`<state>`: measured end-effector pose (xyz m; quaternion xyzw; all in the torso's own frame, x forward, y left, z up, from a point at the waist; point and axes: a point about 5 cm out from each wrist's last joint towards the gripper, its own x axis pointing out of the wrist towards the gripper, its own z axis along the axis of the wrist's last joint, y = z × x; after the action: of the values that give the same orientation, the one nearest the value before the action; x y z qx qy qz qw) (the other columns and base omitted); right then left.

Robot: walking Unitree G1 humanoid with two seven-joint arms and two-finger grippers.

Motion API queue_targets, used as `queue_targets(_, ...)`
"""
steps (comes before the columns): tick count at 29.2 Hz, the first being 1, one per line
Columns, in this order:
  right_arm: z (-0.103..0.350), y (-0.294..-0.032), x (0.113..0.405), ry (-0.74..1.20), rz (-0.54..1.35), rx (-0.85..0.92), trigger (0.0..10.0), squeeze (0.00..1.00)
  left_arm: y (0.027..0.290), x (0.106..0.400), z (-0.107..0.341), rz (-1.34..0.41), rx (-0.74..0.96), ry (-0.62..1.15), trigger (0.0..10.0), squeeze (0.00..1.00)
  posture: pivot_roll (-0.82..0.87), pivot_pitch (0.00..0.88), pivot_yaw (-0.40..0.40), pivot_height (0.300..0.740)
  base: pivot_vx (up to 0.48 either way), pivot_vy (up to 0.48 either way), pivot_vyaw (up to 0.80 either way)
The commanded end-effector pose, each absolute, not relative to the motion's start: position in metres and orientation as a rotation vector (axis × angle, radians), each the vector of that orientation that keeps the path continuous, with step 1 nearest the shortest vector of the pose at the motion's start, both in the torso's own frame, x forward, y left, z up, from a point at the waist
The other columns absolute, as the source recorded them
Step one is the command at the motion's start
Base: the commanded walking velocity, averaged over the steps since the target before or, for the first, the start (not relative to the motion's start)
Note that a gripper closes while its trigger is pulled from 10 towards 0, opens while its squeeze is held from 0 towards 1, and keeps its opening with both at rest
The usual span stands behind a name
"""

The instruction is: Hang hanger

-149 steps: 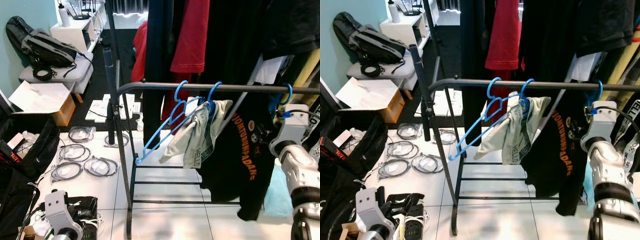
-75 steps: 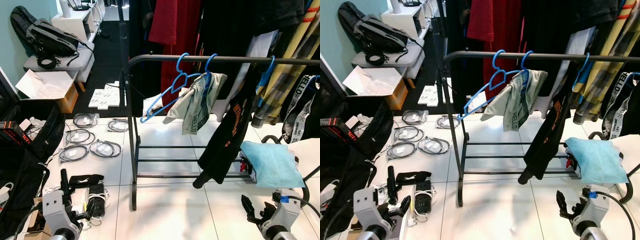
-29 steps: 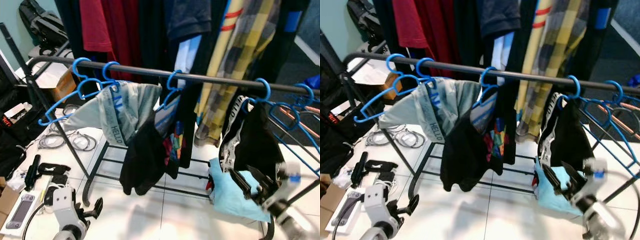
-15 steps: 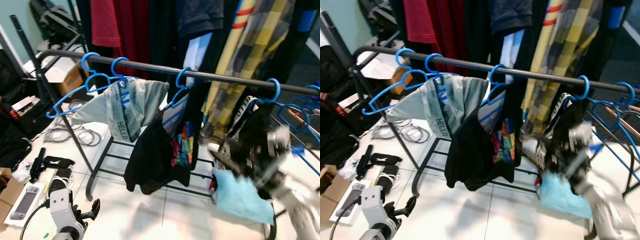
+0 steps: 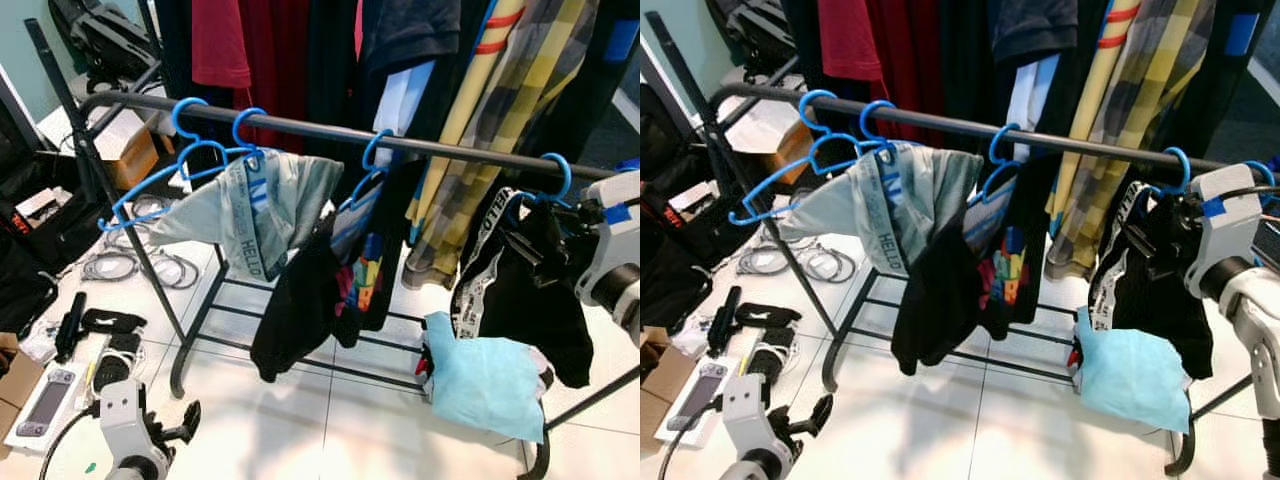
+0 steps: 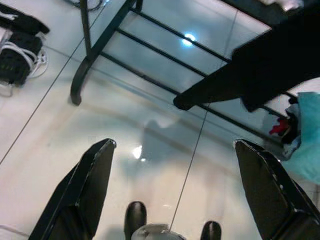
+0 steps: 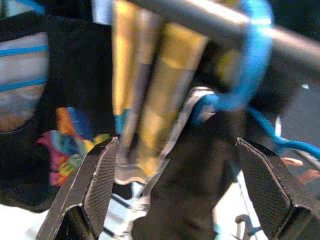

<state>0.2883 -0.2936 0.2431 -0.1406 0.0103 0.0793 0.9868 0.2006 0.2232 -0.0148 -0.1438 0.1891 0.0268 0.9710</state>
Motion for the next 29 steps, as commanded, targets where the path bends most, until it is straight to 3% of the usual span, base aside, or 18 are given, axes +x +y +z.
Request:
queue_targets(1,0.252,-0.290,0.287,-0.011,0.162,-0.296,10.0,0.00,0.226,0.197,-0.015,0.065,-0.298,0.382,10.0,0.00,-0.08,0.129,-0.008,0.740,0.000,0.000,0.00)
queue_targets(9,0.256,-0.293,0.287,0.012,0.123,-0.301,10.0,0.00,0.225,0.196,-0.015,0.065,-0.299,0.380,10.0,0.00,-0.08,0.130,-0.011,0.740,0.000,0.000,0.00)
queue_targets(15,0.225,-0.302,0.282,0.206,0.090,-0.229,10.0,0.00,0.226,0.196,-0.014,0.065,-0.300,0.381,10.0,0.00,-0.08,0.131,-0.008,0.740,0.000,0.000,0.00)
queue_targets(27,0.211,-0.308,0.282,0.282,0.022,-0.157,10.0,0.00,0.226,0.196,-0.014,0.067,-0.300,0.380,10.0,0.00,-0.08,0.128,-0.006,0.740,0.000,0.000,0.00)
queue_targets(28,0.208,-0.307,0.282,0.293,0.027,-0.150,9.7,0.00,0.226,0.196,-0.014,0.067,-0.300,0.380,10.0,0.00,-0.08,0.128,-0.007,0.740,0.000,0.000,0.00)
queue_targets(29,0.207,-0.305,0.283,0.292,0.037,-0.144,4.0,0.00,0.226,0.196,-0.014,0.068,-0.300,0.379,10.0,0.00,-0.08,0.128,-0.008,0.740,0.000,0.000,0.00)
